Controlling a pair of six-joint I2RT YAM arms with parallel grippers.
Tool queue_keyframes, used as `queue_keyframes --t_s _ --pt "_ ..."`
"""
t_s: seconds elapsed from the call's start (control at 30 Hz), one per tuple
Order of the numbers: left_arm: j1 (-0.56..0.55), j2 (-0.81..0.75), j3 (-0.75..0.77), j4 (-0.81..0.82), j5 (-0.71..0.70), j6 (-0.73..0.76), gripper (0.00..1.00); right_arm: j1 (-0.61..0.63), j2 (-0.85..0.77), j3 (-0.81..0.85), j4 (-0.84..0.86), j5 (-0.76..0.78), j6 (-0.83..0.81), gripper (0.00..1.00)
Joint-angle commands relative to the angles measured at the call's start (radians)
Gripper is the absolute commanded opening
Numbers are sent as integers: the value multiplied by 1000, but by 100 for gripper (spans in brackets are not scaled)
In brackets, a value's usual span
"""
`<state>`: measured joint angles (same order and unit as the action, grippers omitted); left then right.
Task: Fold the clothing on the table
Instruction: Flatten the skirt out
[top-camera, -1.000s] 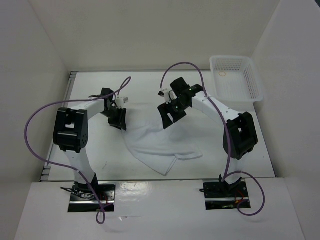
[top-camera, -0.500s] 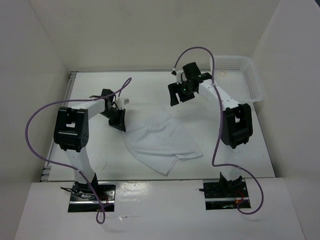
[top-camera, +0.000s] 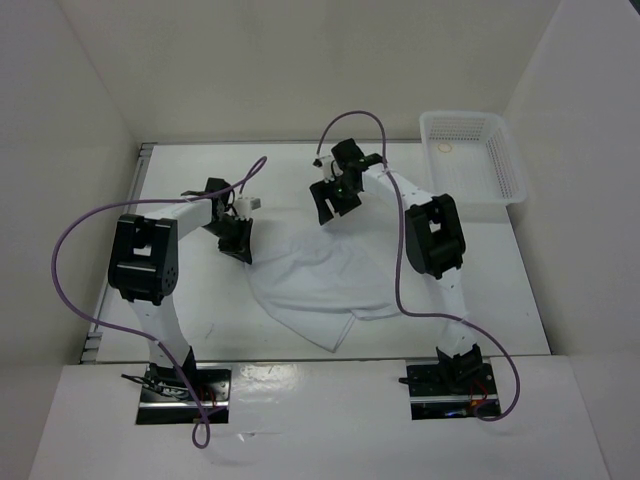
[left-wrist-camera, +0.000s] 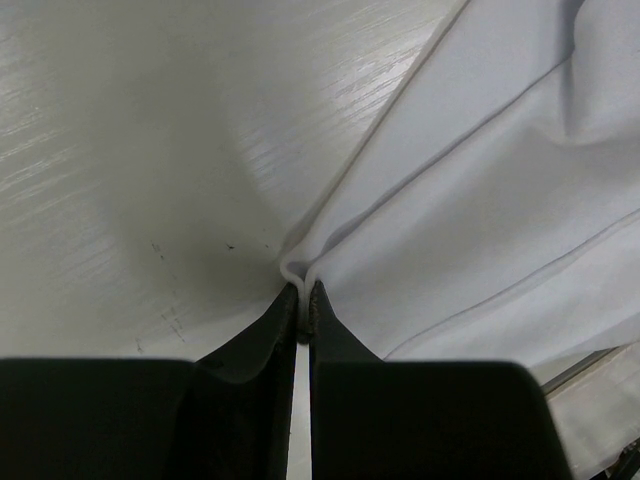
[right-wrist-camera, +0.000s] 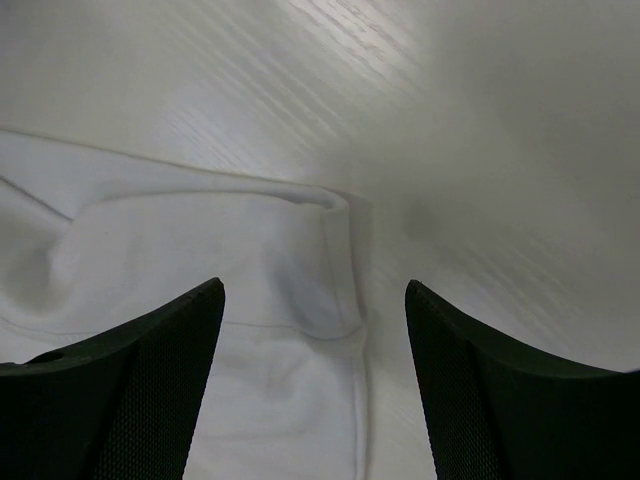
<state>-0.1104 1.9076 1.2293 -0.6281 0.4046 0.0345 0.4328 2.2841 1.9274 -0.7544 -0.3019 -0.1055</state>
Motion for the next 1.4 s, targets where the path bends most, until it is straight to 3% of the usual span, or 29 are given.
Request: queue_keyframes --t_s 0.0,0.43,0.7,1.1,1.37 --pt "-8 -33 -2 -16 2 27 6 20 -26 38 21 4 -20 77" --pt "-26 -42 -2 -16 2 45 6 29 21 58 52 35 -42 76" --pt "-26 -42 -2 -25 2 45 6 29 78 114 30 35 -51 59" --pt "-35 -33 -2 -25 2 54 6 29 87 65 40 44 -79 57" --pt "-35 -33 -2 -25 2 54 6 29 106 56 40 53 -79 45"
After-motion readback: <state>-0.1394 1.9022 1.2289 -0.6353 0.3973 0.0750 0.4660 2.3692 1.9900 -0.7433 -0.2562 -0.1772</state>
